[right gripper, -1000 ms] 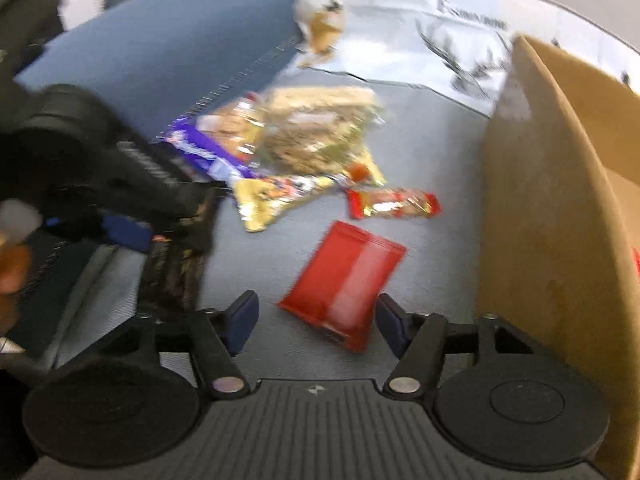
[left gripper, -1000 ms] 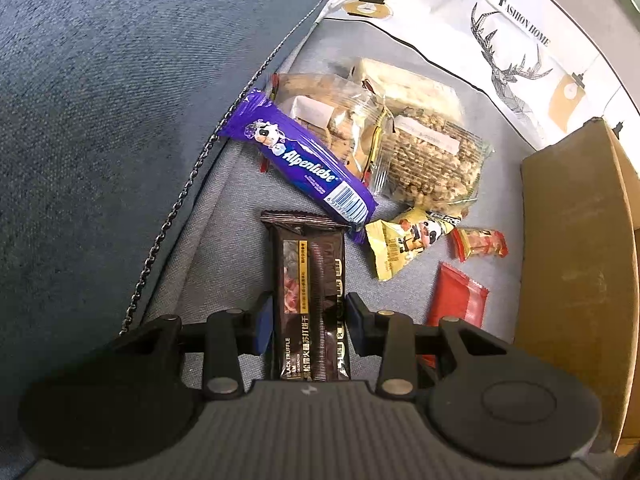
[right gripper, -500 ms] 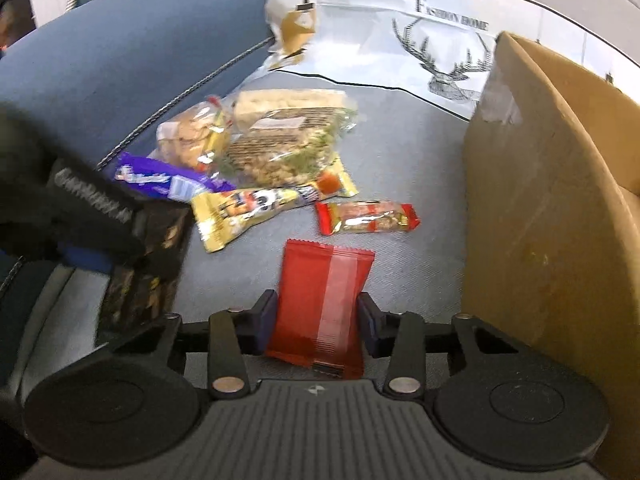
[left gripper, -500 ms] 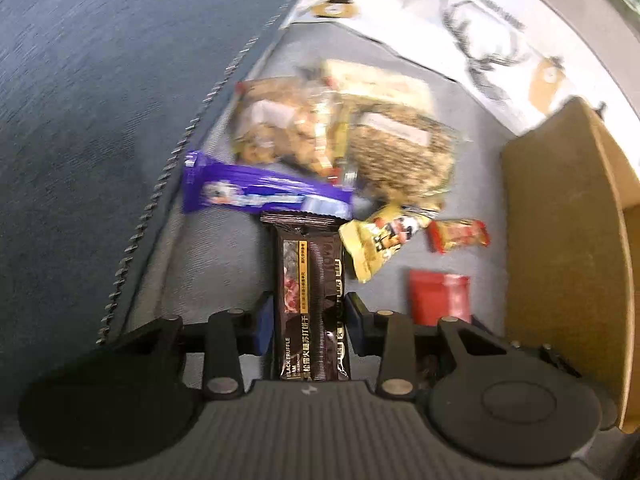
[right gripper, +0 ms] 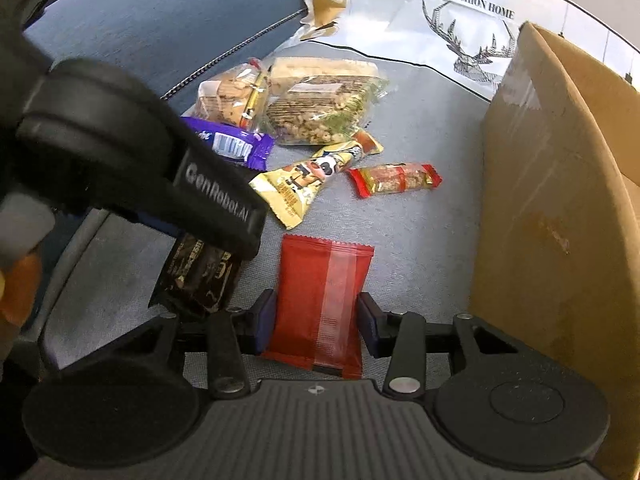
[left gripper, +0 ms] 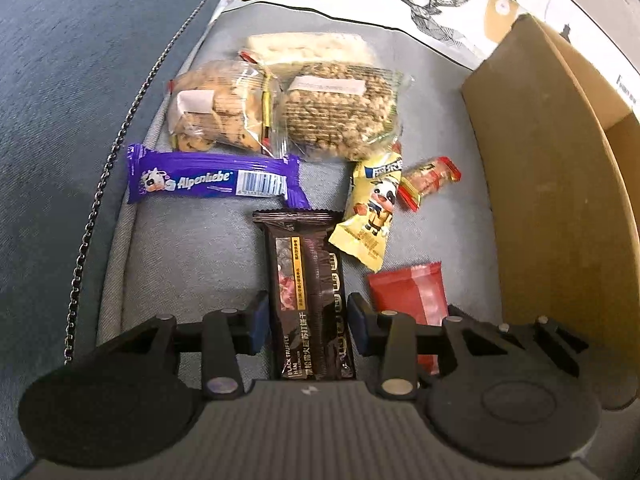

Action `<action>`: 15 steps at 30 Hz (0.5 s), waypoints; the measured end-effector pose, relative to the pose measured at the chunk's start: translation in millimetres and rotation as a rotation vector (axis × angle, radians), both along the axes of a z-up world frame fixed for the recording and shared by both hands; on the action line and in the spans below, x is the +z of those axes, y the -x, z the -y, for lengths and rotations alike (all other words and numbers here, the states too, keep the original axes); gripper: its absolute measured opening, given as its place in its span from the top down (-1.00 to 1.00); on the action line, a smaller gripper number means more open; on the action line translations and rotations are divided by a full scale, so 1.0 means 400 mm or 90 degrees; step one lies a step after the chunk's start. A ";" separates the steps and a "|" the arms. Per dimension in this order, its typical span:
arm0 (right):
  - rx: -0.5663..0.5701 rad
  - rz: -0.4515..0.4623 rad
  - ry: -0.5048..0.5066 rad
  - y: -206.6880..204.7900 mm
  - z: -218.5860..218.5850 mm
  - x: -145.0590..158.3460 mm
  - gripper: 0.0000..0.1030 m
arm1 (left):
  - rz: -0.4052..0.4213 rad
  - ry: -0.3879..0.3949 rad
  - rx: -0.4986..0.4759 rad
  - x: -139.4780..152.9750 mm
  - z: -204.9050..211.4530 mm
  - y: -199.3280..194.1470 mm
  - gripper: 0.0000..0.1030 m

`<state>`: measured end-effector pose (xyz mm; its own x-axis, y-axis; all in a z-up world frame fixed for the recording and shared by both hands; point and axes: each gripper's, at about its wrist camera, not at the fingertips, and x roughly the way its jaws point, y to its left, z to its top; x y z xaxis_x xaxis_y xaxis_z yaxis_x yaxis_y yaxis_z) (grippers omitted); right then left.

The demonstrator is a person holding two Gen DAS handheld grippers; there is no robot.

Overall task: Organize snacks
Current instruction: 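Lift both held snacks and carry them over the cardboard box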

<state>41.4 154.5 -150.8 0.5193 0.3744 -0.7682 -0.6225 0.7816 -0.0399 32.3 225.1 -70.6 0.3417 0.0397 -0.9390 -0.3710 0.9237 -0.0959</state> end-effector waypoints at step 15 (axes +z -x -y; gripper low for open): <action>-0.014 0.073 -0.025 0.025 0.030 0.082 0.15 | 0.147 0.023 0.009 0.086 -0.003 0.027 0.19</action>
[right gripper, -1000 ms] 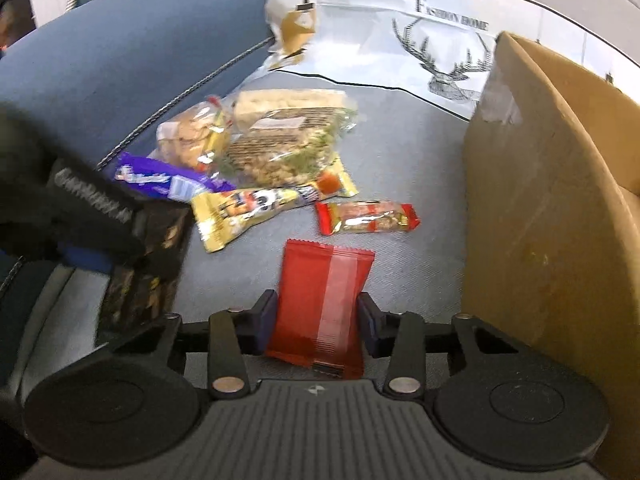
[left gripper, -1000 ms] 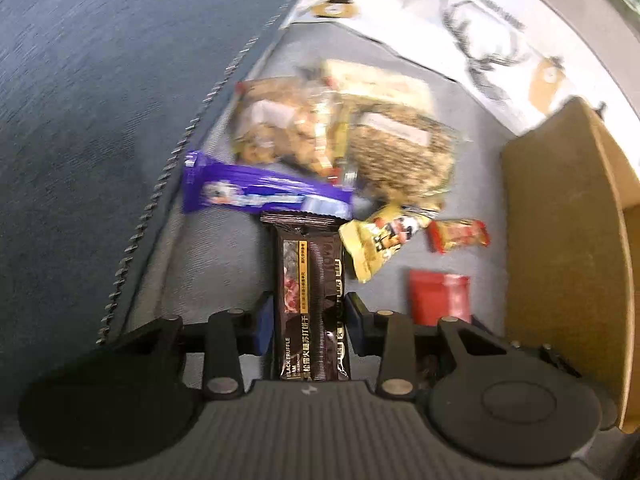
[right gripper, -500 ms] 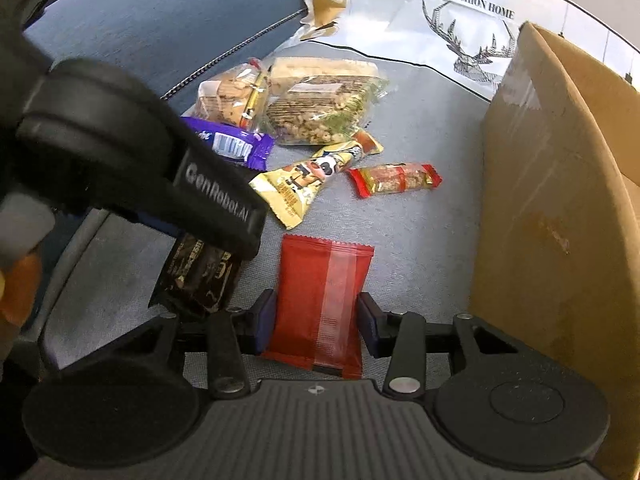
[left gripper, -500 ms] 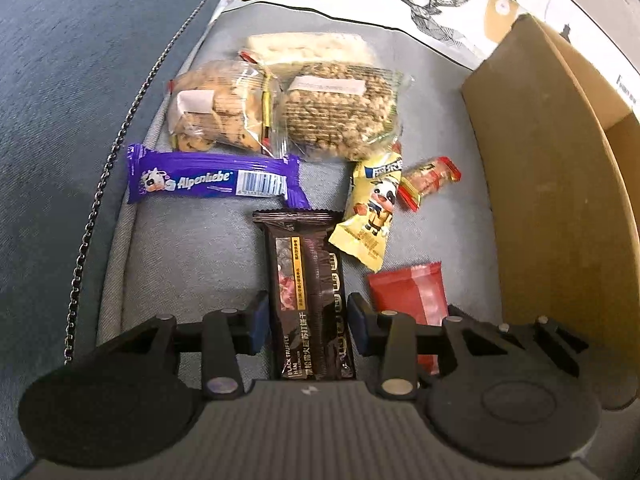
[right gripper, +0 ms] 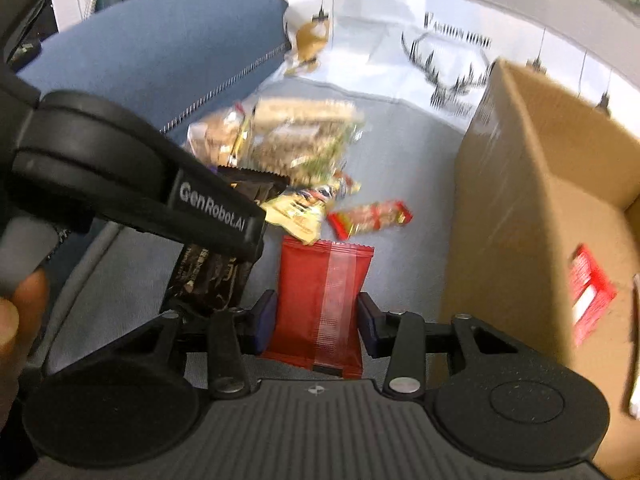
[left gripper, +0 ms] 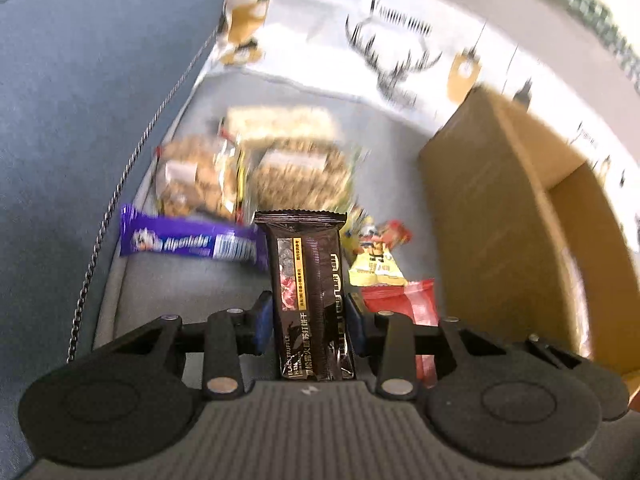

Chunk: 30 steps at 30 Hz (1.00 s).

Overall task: Organize snacks
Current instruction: 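Lift both held snacks and carry them over the cardboard box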

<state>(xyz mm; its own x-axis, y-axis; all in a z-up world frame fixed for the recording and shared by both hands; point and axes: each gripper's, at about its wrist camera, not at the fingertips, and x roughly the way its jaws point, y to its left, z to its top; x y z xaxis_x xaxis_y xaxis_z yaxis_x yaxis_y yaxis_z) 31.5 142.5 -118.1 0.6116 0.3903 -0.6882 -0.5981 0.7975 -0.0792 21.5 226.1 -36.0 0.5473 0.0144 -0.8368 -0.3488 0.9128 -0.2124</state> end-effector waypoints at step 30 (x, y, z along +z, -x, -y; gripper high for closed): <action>-0.066 0.184 -0.201 0.015 0.331 0.235 0.16 | 0.274 0.017 -0.025 0.154 0.122 -0.006 0.19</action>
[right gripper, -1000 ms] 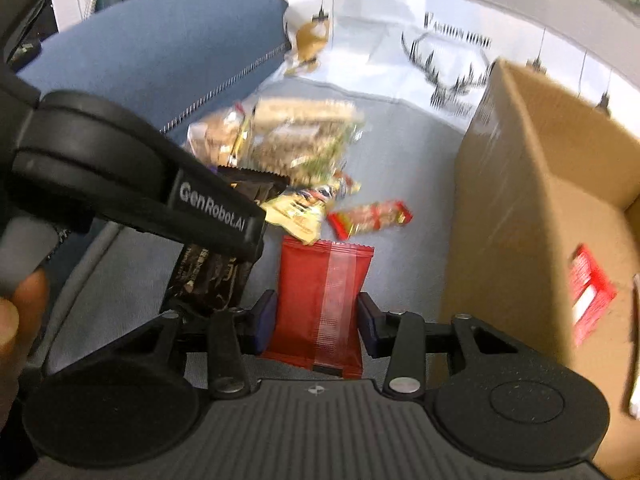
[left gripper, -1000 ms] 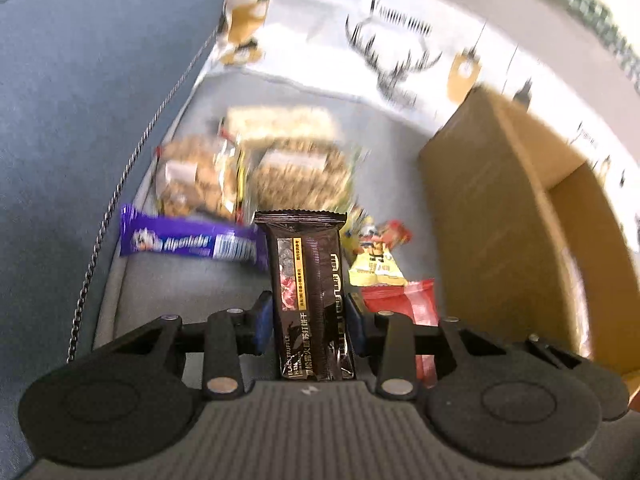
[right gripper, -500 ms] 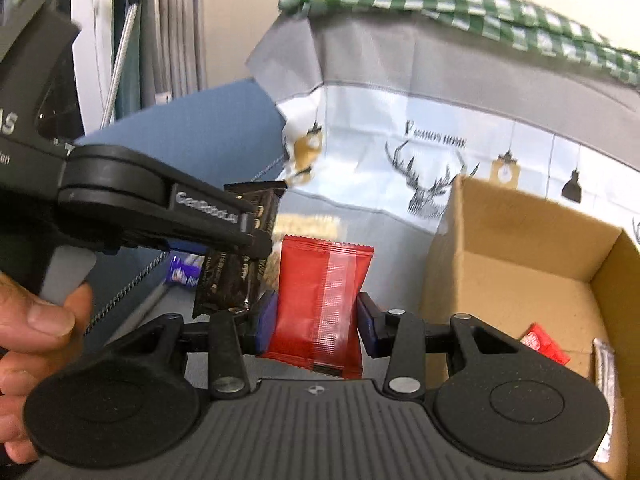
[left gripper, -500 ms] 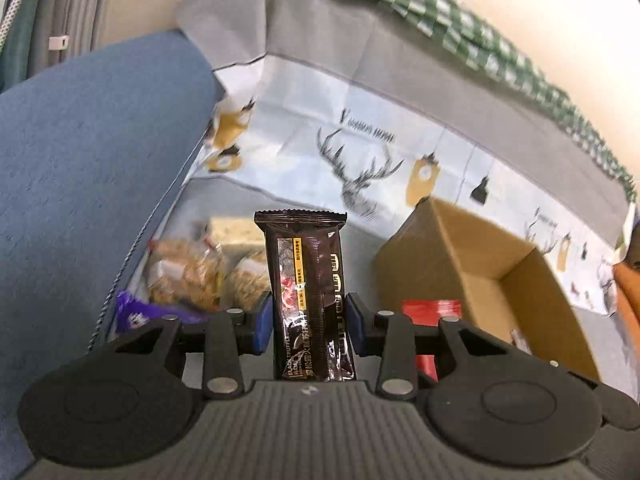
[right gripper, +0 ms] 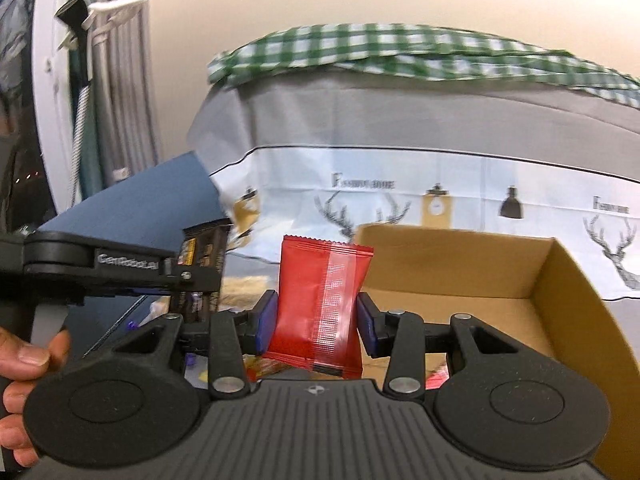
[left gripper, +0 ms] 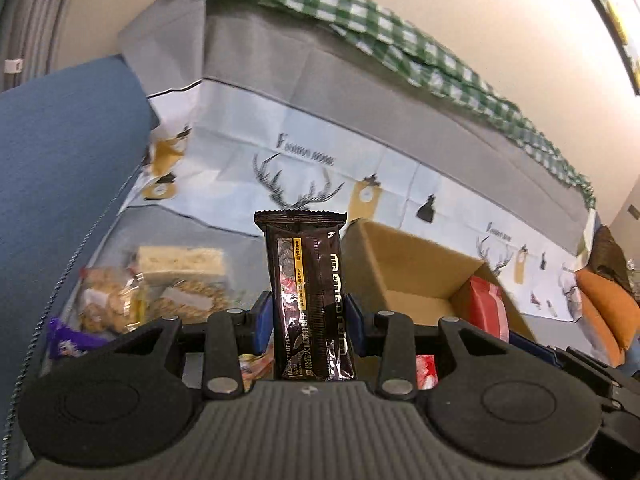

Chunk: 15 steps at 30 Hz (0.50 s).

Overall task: Organize snacks
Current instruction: 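Lift both held snacks and carry them over the cardboard box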

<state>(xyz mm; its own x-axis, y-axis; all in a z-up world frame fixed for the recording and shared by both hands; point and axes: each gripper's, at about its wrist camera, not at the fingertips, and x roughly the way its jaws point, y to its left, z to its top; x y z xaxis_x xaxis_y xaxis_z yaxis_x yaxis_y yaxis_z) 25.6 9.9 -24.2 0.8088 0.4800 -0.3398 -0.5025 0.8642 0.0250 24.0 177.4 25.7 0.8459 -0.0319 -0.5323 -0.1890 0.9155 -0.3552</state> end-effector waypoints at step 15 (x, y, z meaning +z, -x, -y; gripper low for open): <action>-0.103 0.008 -0.020 -0.063 0.196 -0.022 0.16 | 0.045 -0.009 -0.082 0.007 0.144 -0.059 0.19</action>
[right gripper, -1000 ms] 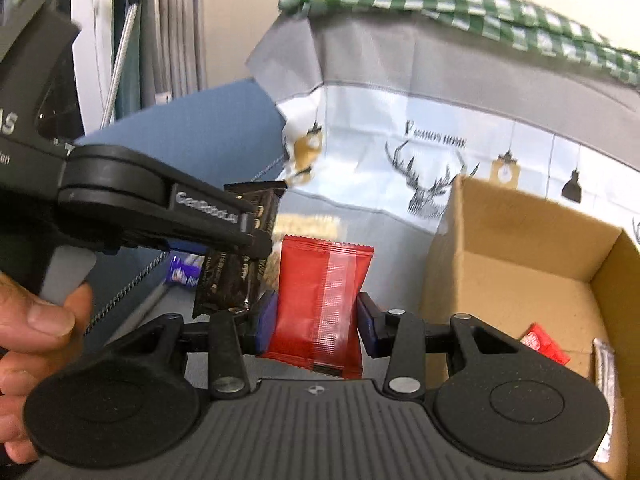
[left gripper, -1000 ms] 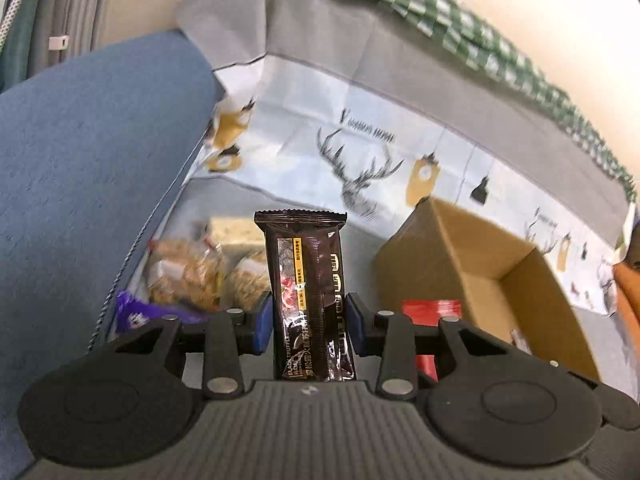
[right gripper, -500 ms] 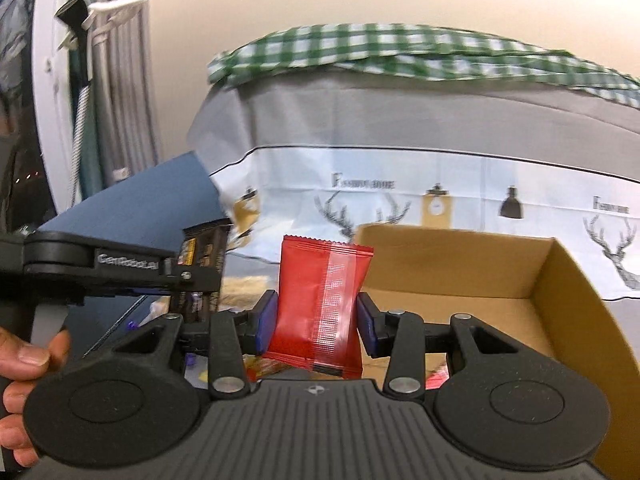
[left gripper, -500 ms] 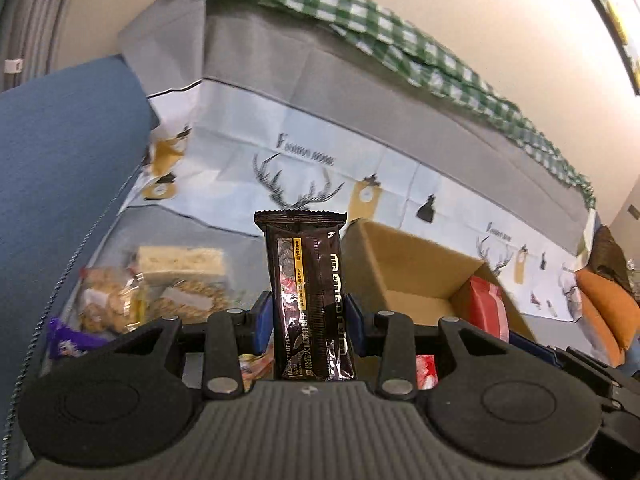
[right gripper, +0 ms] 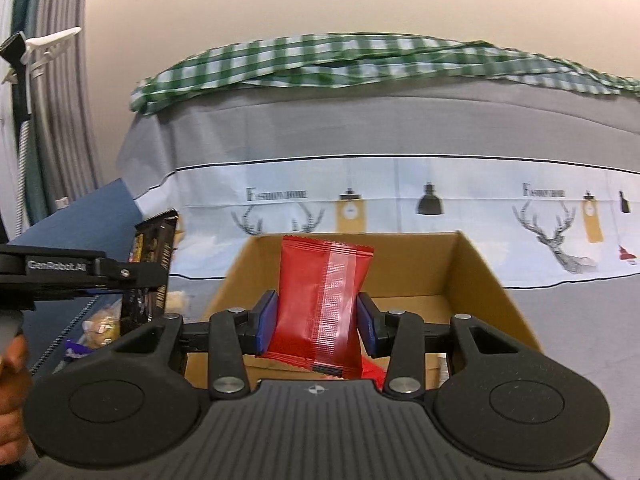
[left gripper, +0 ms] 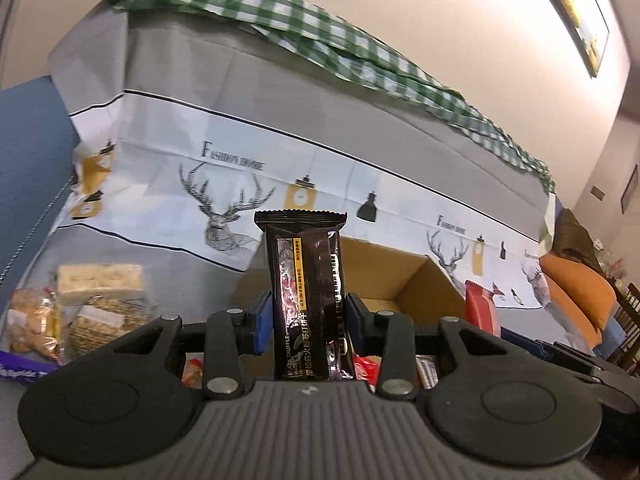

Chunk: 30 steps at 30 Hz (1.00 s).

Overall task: Organize snacks
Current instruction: 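Lift both held snacks and carry them over the cardboard box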

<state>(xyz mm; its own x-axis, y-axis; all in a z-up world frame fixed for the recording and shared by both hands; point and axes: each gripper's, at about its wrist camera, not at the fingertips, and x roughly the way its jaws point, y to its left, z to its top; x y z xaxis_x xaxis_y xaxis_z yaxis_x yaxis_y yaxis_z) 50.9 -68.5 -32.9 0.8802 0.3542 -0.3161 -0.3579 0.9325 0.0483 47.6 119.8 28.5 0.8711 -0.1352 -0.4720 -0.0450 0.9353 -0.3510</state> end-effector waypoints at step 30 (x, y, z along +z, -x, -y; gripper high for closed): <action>-0.083 -0.025 -0.020 -0.039 0.075 -0.011 0.15 | 0.057 -0.007 -0.098 -0.004 0.127 -0.010 0.19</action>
<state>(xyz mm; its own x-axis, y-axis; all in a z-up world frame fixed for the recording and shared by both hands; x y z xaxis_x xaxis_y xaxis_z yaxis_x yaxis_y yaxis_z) 66.6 -98.5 -37.3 0.9064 0.2476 -0.3422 -0.2304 0.9689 0.0907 51.7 68.8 27.0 0.8790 -0.2661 -0.3958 0.1305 0.9324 -0.3370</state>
